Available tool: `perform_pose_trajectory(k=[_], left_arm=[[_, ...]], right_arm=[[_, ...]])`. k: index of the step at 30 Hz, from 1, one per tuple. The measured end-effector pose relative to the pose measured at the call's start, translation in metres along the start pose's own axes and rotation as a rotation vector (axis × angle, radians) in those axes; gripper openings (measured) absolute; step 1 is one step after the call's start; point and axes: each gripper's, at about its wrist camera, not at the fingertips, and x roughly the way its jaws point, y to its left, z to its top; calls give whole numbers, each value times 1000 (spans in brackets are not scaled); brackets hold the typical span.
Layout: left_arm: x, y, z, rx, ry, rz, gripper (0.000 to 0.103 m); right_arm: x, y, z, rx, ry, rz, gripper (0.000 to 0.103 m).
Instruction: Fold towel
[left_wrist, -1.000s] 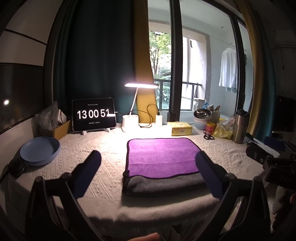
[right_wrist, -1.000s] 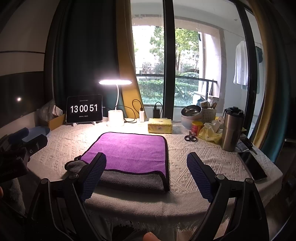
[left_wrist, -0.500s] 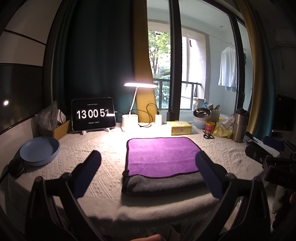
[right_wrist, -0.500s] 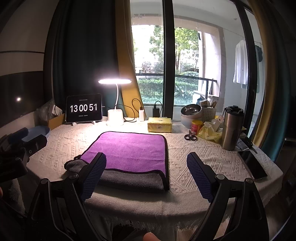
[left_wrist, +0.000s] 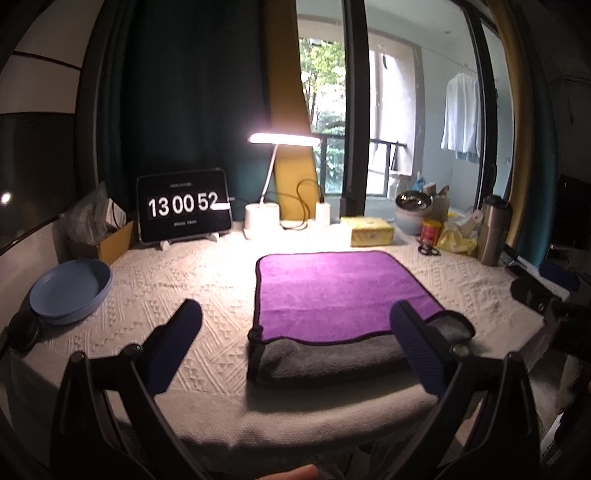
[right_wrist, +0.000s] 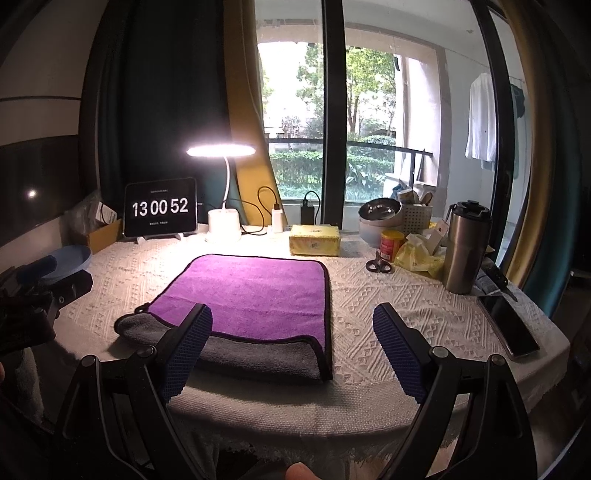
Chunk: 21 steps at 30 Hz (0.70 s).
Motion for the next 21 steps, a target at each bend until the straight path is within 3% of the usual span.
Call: perform_pose_trajectory(k=[1, 4, 8, 10, 13, 16, 19, 21], left_arm=[[7, 0, -1, -38, -48, -15, 102], [28, 4, -4, -50, -17, -29, 102], [55, 8, -12, -81, 69, -53, 101], [65, 6, -17, -102, 125, -75, 101], [79, 7, -22, -89, 159, -81, 99], [92, 9, -28, -75, 193, -86, 89], [102, 10, -35, -80, 235, -98, 83], [106, 8, -39, -79, 251, -110, 70]], right_arm=[[6, -4, -1, 7, 12, 5, 91], [23, -13, -3, 26, 46, 15, 91], [48, -23, -9, 43, 100, 40, 87], [58, -25, -14, 50, 128, 53, 77], [73, -28, -20, 59, 167, 83, 74], [83, -29, -25, 67, 196, 104, 59], [93, -30, -29, 72, 221, 116, 53], [99, -30, -32, 70, 238, 128, 52]])
